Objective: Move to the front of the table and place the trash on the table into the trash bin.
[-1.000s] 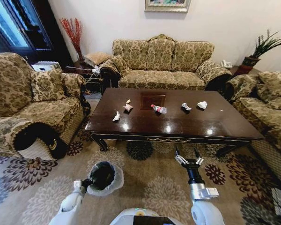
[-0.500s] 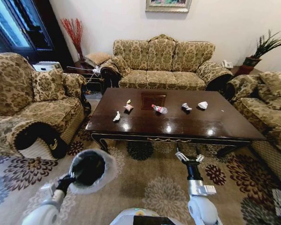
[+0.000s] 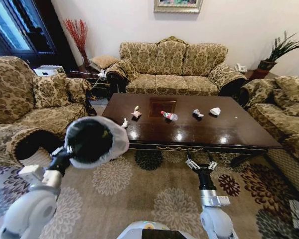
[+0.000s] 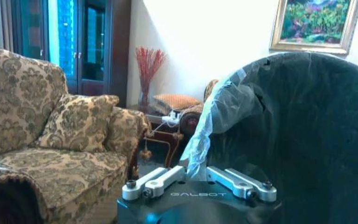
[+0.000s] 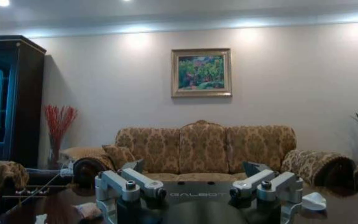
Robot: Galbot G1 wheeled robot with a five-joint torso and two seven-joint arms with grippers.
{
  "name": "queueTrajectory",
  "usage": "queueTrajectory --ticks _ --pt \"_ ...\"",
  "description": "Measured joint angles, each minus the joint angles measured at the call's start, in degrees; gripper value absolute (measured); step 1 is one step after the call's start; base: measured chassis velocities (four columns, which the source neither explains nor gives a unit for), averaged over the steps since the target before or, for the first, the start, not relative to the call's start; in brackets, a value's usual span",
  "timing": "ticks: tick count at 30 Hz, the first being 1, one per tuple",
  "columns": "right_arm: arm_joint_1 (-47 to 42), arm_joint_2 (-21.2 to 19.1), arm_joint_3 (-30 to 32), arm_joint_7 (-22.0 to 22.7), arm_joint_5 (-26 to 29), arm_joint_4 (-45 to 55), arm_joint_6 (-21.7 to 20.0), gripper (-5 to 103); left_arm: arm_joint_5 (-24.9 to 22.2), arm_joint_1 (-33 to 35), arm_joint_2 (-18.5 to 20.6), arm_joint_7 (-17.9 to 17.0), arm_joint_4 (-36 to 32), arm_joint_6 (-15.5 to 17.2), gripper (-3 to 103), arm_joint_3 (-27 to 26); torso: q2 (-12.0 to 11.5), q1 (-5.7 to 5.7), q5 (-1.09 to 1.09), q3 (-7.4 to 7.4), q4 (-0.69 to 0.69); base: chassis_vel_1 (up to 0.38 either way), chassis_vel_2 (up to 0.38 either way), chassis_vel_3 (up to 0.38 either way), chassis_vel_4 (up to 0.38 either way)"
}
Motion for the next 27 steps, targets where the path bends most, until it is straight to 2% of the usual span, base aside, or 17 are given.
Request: queueTrajectory --ticks 13,15,18,23,25,27 --pt "2.0 0.3 -1.2 1.2 -1.6 0.3 -2.9 100 1.9 -1.8 0.4 1.0 3.4 -4.7 0 2.4 0.0 0.00 -0.01 0.00 0.02 0.202 0.193 -0.196 -0.184" --pt "3.4 0.4 -2.2 2.7 -2.0 -0.3 -2.7 100 1.3 -2.3 0.9 0.8 4.2 -6.3 0 2.8 0.0 0.00 -0.01 0.00 0.03 0.246 0.250 -0.235 -0.224" --pt "4.2 0.7 -2.7 3.8 -2.1 -0.6 -2.5 100 0.9 -2.5 1.0 1.0 4.3 -6.5 0 2.9 0.0 0.00 -0.04 0.00 0.04 0.182 0.180 -0.175 -0.181" --pt "3.9 0.8 -2.9 2.6 -2.7 -0.7 -3.2 100 0.2 -3.3 0.2 3.2 4.6 -7.0 0 3.5 0.0 0.00 0.01 0.00 0.04 0.066 0.039 -0.035 -0.047" --pt "3.2 0.2 -2.5 1.3 -3.3 -0.7 -3.9 100 0.4 -3.3 -1.1 7.4 4.5 -7.0 0 3.5 0.0 0.00 0.08 0.00 0.01 -0.042 -0.062 0.014 0.022" --pt "3.3 -0.1 -2.5 1.2 -3.3 -0.9 -3.7 100 0.6 -3.2 -1.4 8.5 4.4 -7.4 0 3.5 0.0 0.00 0.05 0.00 0.00 -0.073 -0.056 0.020 0.015"
